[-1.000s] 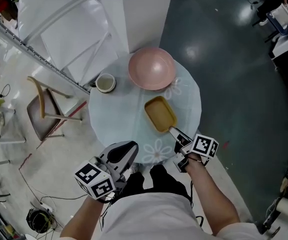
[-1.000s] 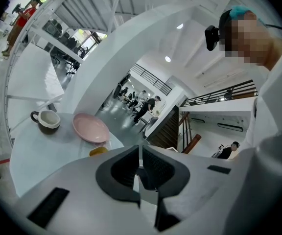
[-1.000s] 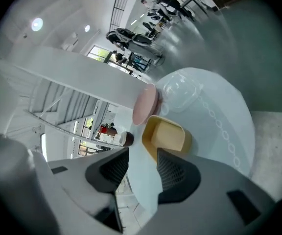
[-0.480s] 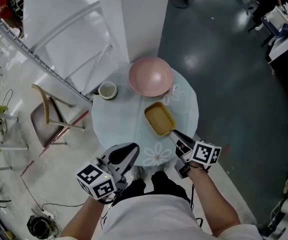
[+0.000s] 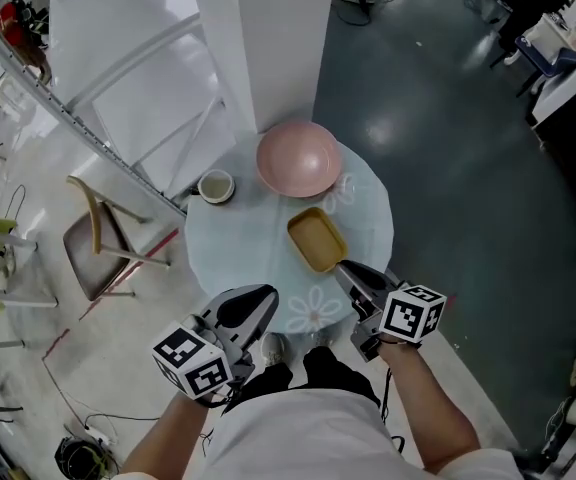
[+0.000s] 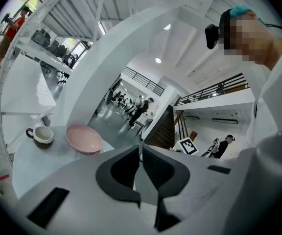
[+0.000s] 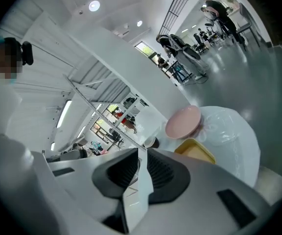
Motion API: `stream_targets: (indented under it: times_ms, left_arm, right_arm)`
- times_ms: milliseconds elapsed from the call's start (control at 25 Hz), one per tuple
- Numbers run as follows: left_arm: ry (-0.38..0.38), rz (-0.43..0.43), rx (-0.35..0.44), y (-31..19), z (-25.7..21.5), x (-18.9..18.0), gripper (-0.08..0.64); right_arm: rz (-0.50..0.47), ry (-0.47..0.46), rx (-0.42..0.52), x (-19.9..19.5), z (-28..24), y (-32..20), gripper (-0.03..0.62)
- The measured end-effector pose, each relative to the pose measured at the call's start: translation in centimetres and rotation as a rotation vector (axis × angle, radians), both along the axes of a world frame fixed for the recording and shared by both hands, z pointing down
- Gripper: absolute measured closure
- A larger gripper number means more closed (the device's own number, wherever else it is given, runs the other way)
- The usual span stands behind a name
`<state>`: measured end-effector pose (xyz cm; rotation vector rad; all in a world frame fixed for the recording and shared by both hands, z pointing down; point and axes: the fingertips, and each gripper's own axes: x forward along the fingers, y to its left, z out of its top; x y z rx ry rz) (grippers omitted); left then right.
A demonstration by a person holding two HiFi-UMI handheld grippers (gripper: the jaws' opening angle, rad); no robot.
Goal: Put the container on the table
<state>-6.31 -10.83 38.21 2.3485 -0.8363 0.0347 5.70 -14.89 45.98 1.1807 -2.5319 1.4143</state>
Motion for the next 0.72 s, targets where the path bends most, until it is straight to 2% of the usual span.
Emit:
stream_targets:
  times_ms: [360,720]
  left_arm:
    - [-0.01,0.013,0.029,0.3,-1.1,0.2,0.518]
    - [-0.022,0.02,0.059,0.2,-1.8,0.4,0.518]
  right_arm:
    - [-0.128,0.054,0.146,-2.2,-4.3,1.5,0.531]
    - [-0.209,0.127,0.303,-3.8,-8.1,2.3,0.537]
